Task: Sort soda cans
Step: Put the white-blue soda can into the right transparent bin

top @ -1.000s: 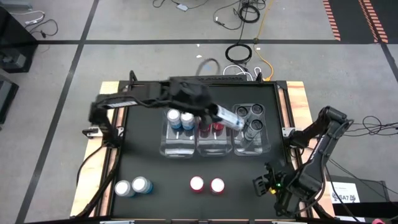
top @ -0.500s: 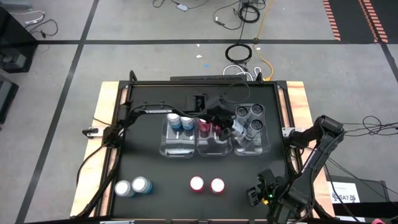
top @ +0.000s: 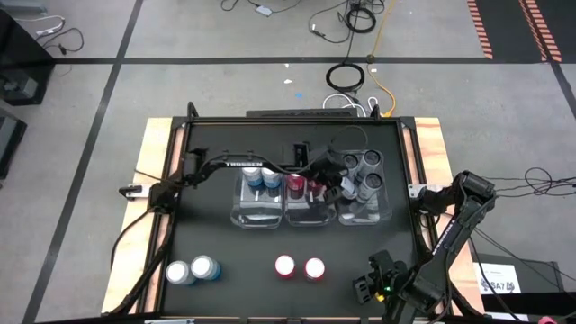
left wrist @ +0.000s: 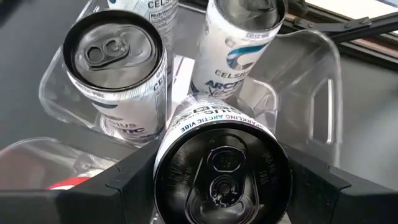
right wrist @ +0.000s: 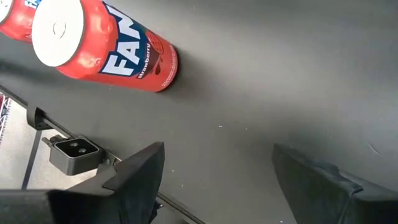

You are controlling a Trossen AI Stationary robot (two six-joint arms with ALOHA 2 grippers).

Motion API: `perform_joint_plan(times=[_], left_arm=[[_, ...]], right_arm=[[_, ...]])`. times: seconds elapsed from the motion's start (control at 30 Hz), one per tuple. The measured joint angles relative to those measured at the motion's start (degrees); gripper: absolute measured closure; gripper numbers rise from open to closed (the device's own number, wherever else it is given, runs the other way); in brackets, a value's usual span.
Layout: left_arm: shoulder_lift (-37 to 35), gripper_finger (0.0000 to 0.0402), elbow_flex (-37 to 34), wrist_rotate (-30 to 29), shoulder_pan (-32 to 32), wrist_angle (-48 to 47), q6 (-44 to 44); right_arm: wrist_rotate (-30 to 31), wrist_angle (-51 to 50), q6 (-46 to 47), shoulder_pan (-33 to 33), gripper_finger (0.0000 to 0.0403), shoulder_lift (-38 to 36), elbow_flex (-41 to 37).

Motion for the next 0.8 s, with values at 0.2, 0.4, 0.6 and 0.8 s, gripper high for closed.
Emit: perform_joint_plan(times=[0.2,0.4,0.6,0.8], left_arm=[[1.1,0.0127,0.0,-0.2,0.2,0.5,-0.1],[1.1,0.0126,0.0,-1.1,0.3,0.2,0.0],[1.1,0.0101,-0.1,-1.8,0.2,0.2,-0.1],[1.1,0.009,-0.1,-2.6,0.3,0.1,-0.4]], right_arm=[[0.0,0.0,0.0,0.0,0.0112,0.0,0.0],[0.1,-0.1,0.0,0.0,0.0112,0.0,0.0],[0.1,-0.1,0.0,0.0,0.0112,0.0,0.0],[0.2,-0.1,0.0,0.0,0.0112,0.0,0.0]])
